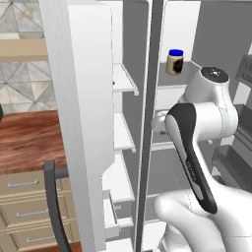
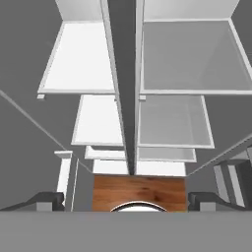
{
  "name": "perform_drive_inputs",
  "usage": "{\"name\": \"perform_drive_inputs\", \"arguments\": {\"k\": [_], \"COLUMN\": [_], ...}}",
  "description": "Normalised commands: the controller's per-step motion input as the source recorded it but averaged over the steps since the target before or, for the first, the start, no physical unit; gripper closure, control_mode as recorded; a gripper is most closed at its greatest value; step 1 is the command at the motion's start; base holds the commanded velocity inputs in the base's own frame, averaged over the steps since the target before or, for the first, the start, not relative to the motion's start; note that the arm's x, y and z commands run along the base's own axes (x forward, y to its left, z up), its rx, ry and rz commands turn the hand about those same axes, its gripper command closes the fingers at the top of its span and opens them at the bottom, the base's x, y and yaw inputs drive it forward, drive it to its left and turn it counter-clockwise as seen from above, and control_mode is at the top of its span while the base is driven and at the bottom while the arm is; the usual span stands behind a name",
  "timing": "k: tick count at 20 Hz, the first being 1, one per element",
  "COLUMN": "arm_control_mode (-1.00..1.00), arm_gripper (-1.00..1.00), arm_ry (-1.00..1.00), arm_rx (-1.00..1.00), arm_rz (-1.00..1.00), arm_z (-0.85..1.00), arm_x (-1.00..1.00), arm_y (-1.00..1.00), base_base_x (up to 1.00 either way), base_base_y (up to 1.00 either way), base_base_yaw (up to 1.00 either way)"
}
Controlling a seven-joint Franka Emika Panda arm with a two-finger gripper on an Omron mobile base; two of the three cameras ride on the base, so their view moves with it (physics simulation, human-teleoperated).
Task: Pick up the frozen steak from the freezer, place it on any shelf in the fridge, and close the fridge and freezer doors when done.
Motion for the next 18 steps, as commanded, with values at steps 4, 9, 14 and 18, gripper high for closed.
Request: {"name": "perform_drive_inputs", "arguments": {"k": [4, 9, 14, 18], "arm_control_mode": [-1.00, -1.00, -1.00, -1.00], "arm_gripper": [-1.00, -1.00, -1.00, -1.00], "arm_ry": [-0.30, -0.31, -0.20, -0.06], "arm_rx": [-0.06, -0.04, -0.08, -0.15], "arm_rz": [0.21, 0.29, 0.25, 0.14], "arm_z": [0.50, 0.54, 0.57, 0.48], "arm_x": [-0.08, -0.18, 0.00, 0.00], "arm_y": [0.23, 0.06, 0.27, 0.45], "base_base_x": [0.00, 0.00, 0.00, 0.00], "base_base_y": [0.00, 0.00, 0.00, 0.00], "base_base_yaw": [0.00, 0.00, 0.00, 0.00]}}
